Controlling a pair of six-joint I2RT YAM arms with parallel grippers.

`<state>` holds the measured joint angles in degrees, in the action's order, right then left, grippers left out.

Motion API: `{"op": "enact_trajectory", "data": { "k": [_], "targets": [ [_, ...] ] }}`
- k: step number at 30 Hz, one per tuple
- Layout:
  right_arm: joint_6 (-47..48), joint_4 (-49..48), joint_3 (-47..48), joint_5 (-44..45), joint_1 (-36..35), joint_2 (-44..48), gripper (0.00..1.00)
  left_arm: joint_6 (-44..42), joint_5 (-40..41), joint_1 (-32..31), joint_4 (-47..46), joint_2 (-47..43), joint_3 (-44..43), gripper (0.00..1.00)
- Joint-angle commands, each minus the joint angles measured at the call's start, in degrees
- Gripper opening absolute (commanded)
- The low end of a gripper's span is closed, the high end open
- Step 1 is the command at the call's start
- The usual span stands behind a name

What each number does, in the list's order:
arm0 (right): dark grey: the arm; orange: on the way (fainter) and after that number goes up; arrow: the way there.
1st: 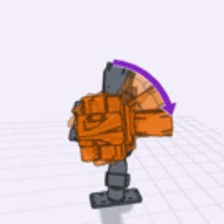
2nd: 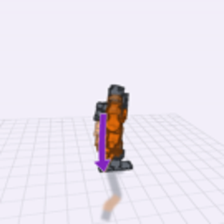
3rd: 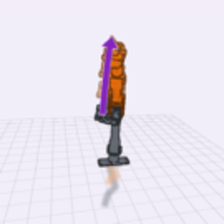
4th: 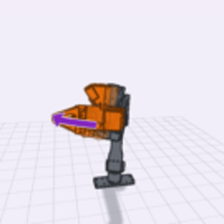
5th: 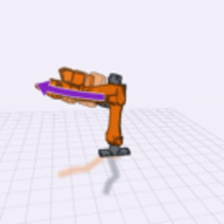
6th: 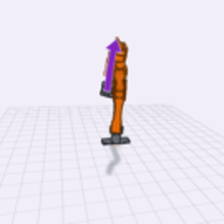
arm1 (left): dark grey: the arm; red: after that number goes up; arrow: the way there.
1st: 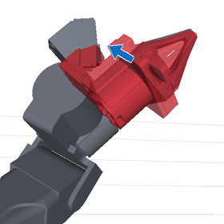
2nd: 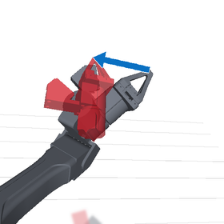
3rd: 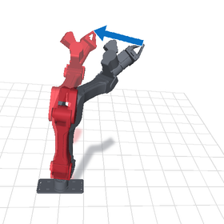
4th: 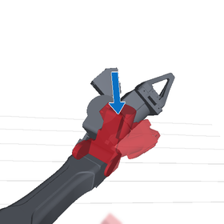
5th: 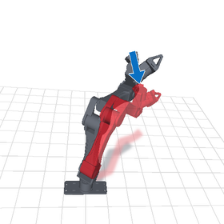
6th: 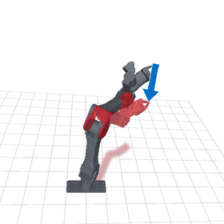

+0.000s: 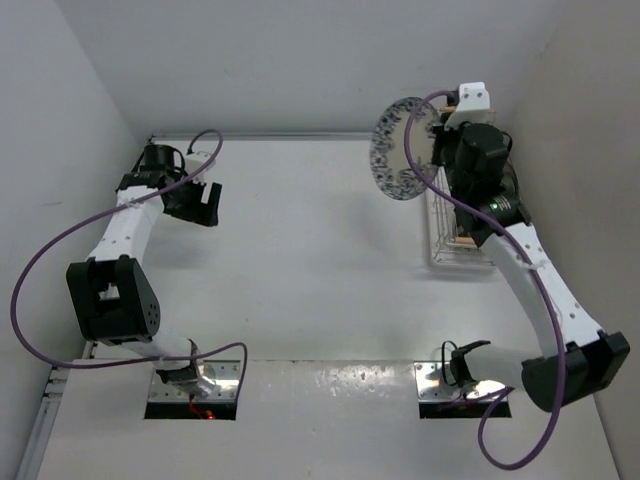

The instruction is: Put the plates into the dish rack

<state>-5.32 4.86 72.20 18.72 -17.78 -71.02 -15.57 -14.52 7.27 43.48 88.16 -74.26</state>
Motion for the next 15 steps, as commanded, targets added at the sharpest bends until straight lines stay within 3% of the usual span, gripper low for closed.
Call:
{"op": "enact_trajectory", "data": {
  "k": [1, 5, 15],
  "targets": [
    [13.55, -6.79, 2.51, 18.70, -0.06, 5.10, 0.00, 0.46, -1.38, -0.85, 1.16, -2.47, 0.17, 0.88],
    [18.50, -11.10, -0.66, 26.70, -0.76, 8.00, 0.00, 0.46, -1.91, -0.85, 1.16, -1.94, 0.17, 0.88],
    [35.80, -20.16, -3.66, 26.02, 2.04, 5.29, 0.00, 0.46, -2.44, -0.85, 1.16, -1.94, 0.69, 0.88]
  ]
}}
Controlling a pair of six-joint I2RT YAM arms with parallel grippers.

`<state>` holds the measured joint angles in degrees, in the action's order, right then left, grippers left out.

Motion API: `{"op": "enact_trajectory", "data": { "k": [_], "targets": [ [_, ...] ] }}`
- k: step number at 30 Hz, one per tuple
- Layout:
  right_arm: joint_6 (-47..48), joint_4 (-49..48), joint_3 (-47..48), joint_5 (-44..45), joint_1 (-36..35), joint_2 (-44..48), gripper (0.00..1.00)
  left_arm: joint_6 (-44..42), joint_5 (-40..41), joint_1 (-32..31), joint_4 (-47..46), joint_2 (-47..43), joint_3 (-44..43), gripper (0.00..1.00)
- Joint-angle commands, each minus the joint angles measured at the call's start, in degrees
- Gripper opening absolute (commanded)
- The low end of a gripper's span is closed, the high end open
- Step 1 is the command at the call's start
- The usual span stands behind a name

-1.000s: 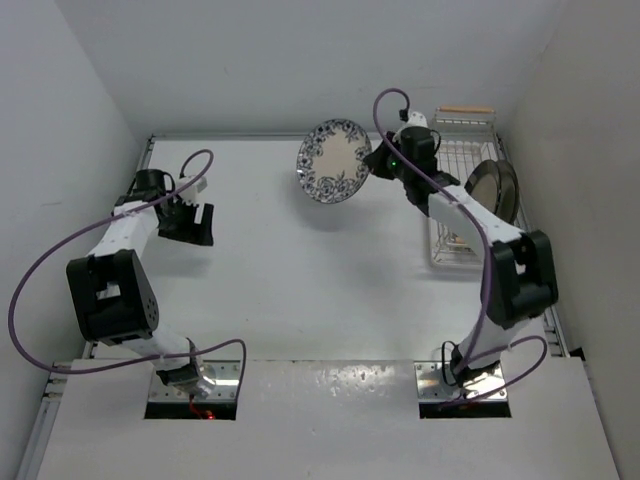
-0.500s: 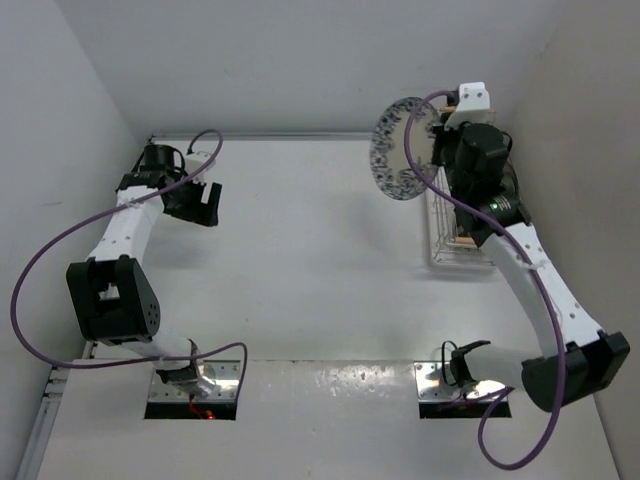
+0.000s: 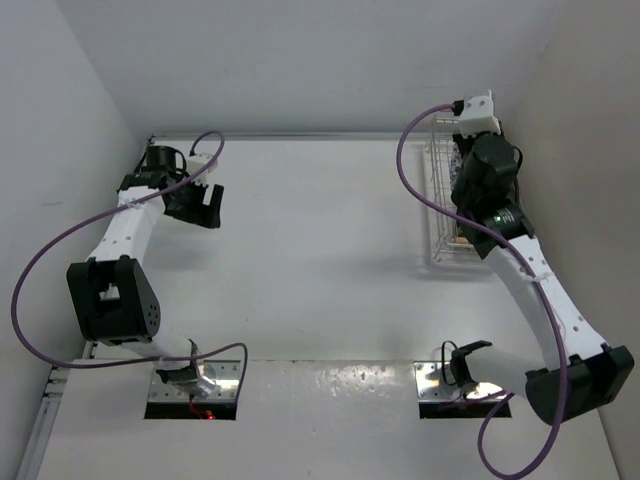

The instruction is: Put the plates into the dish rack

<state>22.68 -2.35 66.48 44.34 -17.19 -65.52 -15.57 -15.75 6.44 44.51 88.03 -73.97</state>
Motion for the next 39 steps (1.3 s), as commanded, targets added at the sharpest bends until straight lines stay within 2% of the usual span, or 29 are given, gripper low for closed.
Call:
{"op": "enact_trajectory", "data": {
  "k": [1, 5, 22, 32, 39],
  "targets": [
    [8.87, -12.68, 2.08, -0.30, 2.33, -0.49, 0.00, 0.46, -1.21, -0.02, 0.14, -1.81, 0.41, 0.88],
    [7.48, -10.23, 2.08, -2.15, 3.39, -1.98, 0.00, 0.46, -1.21, -0.02, 0.14, -1.81, 0.41, 0.88],
    [-0.61, -5.04, -3.81, -0.30, 3.39, -8.40, 0.00, 0.46, -1.21, -0.02, 0.14, -1.81, 1.46, 0.88],
    [-4.83, -0.55, -3.11, -0.57, 3.39, -11.91, 0.00, 0.46, -1.21, -0.02, 0.14, -1.28, 1.47, 0.88],
    [-4.40, 0.33, -3.46, -0.57, 2.95, -13.23, 0.00, -0.07, -1.21, -0.02, 0.14, -1.28, 1.47, 0.88]
  ]
}}
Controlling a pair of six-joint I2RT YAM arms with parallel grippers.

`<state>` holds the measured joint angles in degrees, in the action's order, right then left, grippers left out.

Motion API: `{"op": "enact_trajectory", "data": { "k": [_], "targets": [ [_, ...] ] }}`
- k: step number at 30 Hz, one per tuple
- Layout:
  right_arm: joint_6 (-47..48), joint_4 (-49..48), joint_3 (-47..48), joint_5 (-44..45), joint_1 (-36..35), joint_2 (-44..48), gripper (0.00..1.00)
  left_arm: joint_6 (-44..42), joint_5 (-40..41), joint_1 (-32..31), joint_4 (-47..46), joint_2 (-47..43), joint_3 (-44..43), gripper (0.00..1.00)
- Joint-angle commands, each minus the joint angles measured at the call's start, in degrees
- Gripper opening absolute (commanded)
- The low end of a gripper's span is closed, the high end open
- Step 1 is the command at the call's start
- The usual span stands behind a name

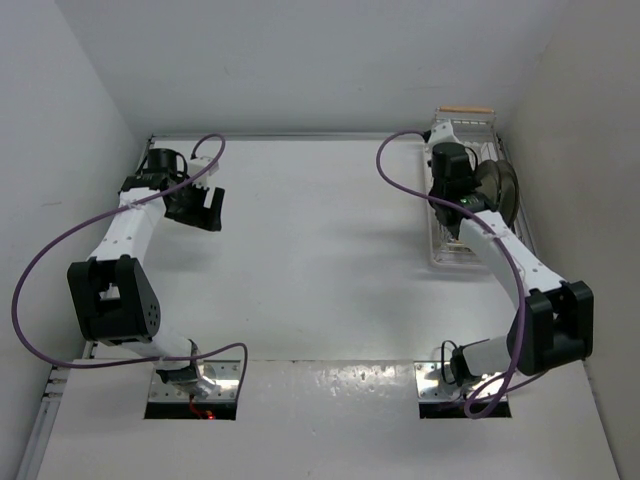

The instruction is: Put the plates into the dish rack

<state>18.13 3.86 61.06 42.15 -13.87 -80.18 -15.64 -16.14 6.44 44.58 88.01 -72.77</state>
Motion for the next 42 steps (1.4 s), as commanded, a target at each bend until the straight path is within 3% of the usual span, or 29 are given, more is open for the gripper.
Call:
{"op": "enact_trajectory", "data": {
  "k": [1, 6, 8, 13, 20, 24, 25, 28, 30, 31, 35, 38, 42],
  "targets": [
    [0.15, -5.71, 1.79, 1.36, -0.46, 1.17, 0.00, -0.01, -0.82, -0.02, 0.07, -0.74, 0.26, 0.88],
    [-0.03, -5.26, 1.52, 0.04, -0.37, 0.90, 0.00, -0.01, -0.82, -0.02, 0.07, -0.73, 0.26, 0.88],
    [-0.02, -4.92, 1.35, -0.31, -0.46, 0.73, 0.04, -0.01, -0.82, -0.02, 0.07, -0.73, 0.26, 0.88],
    [-1.34, -4.03, 1.35, -1.98, -0.28, 1.08, 0.26, -0.01, -0.82, -0.02, 0.07, -0.73, 0.26, 0.88],
    [-2.48, -4.03, 2.22, -3.13, 0.33, 3.27, 0.33, -0.01, -0.82, -0.02, 0.07, -0.20, 0.26, 0.88],
    [-2.40, -2.63, 4.68, -3.22, 0.33, 5.38, 0.51, -0.01, -0.82, -0.02, 0.07, -0.20, -0.26, 0.88],
    [-3.09, -2.89, 5.64, -3.13, 0.68, 6.87, 0.65, -0.01, -0.82, -0.02, 0.07, -0.20, -0.26, 0.88],
    [-5.73, -2.19, 7.84, -5.75, 1.47, 9.85, 0.84, -0.01, -0.82, -0.02, 0.07, -0.20, -0.26, 0.88],
    [-13.54, 1.76, 9.08, -11.09, 3.75, 14.85, 0.99, -0.01, -0.82, -0.02, 0.07, -0.20, -0.26, 0.88],
    [-16.26, 2.38, 7.86, -25.66, 5.41, 16.27, 0.99, -0.01, -0.82, -0.02, 0.07, -0.20, -0.26, 0.88],
    [-17.69, -0.25, 0.48, -54.83, 6.66, 24.88, 0.99, -0.01, -0.21, -0.02, 0.07, -0.20, -0.26, 0.88],
    [-23.83, 0.27, -5.76, -62.96, 6.05, 29.28, 0.99, -0.01, 0.32, -0.02, 0.07, -0.20, -0.26, 0.88],
    [-30.34, 4.66, -18.37, -64.56, 1.67, 33.15, 0.99, -0.01, 0.93, -0.02, -0.45, -1.25, 1.05, 0.88]
  ]
}}
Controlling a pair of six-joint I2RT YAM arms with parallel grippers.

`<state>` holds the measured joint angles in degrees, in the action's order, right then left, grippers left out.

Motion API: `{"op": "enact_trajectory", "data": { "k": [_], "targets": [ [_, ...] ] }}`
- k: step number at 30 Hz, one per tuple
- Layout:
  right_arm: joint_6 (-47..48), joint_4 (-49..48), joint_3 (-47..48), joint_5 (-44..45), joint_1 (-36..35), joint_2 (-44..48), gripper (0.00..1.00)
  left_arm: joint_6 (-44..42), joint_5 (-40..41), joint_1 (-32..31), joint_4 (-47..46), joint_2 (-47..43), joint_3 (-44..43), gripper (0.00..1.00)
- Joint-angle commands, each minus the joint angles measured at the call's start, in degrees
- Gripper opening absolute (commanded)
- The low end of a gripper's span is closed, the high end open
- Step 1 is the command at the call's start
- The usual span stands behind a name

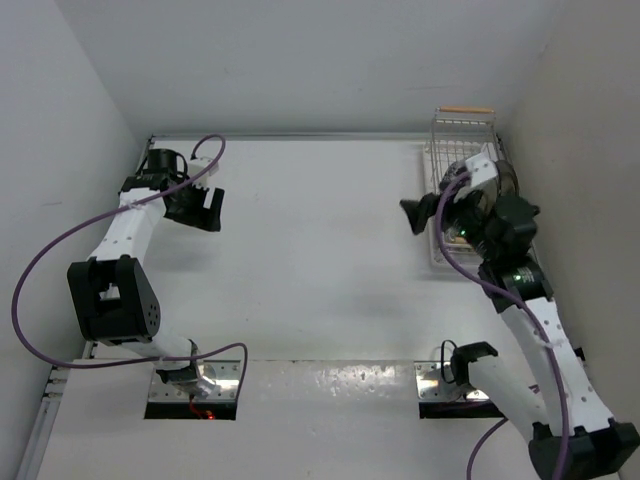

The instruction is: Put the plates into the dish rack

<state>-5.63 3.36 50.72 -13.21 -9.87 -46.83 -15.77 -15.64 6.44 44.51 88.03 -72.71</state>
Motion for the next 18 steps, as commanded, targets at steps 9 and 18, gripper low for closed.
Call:
{"op": "enact_trajectory", "data": {
  "k": [9, 18],
  "targets": [
    [-17.74, 9.74, -31.90, 8.11, -16.31, 14.64, 0.99, -0.49, 2.20, -0.55, -2.06, -6.29, 5.47, 0.89],
    [-18.28, 9.83, -40.17, 12.69, -17.11, 19.76, 0.99, -3.30, 0.87, 0.06, -2.06, -12.62, 10.56, 0.92]
  ]
}}
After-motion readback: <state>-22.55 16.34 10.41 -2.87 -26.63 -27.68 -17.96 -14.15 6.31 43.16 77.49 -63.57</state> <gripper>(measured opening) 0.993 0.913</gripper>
